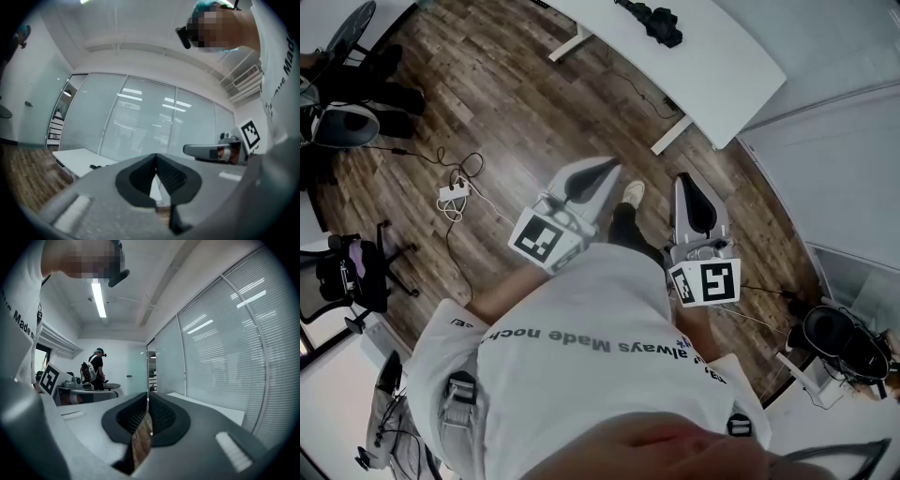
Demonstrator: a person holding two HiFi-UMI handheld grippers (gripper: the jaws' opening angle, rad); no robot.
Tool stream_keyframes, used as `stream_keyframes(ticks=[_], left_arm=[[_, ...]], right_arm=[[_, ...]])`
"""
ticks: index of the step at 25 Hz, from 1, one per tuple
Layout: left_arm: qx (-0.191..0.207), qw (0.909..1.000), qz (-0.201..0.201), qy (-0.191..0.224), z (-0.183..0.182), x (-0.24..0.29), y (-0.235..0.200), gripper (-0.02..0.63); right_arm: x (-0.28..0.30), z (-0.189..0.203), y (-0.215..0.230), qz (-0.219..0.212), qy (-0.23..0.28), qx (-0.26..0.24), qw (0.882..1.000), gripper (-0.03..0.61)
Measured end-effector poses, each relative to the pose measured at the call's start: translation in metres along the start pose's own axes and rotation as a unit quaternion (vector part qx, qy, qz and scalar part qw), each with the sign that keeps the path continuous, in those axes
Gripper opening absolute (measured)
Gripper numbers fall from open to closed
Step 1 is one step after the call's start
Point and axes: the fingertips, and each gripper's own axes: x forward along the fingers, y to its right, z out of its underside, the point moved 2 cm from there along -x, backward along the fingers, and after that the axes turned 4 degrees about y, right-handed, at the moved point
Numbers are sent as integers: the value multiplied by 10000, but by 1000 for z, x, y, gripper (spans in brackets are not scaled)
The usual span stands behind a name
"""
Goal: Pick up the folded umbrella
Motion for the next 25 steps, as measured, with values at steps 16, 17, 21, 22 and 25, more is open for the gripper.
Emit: stream_keyframes(ticks=[16, 17, 21, 22, 25], left_arm=[[132, 9997, -189, -126, 16, 201, -67, 3], [137, 9996, -210, -119, 16, 213, -70, 4], [157, 9994, -297, -70, 16, 250, -79, 3], [152, 9994, -320, -64, 15, 258, -82, 3], [150, 9991, -391, -58, 14, 275, -90, 3]], right_arm=[[103, 4, 190, -159, 29, 102, 9998, 9], [108, 2, 201, -170, 33, 89, 9998, 9], [123, -2, 238, -224, 52, 76, 9997, 9], [126, -3, 245, -246, 48, 66, 9997, 8], [138, -6, 260, -308, 31, 25, 9995, 8]])
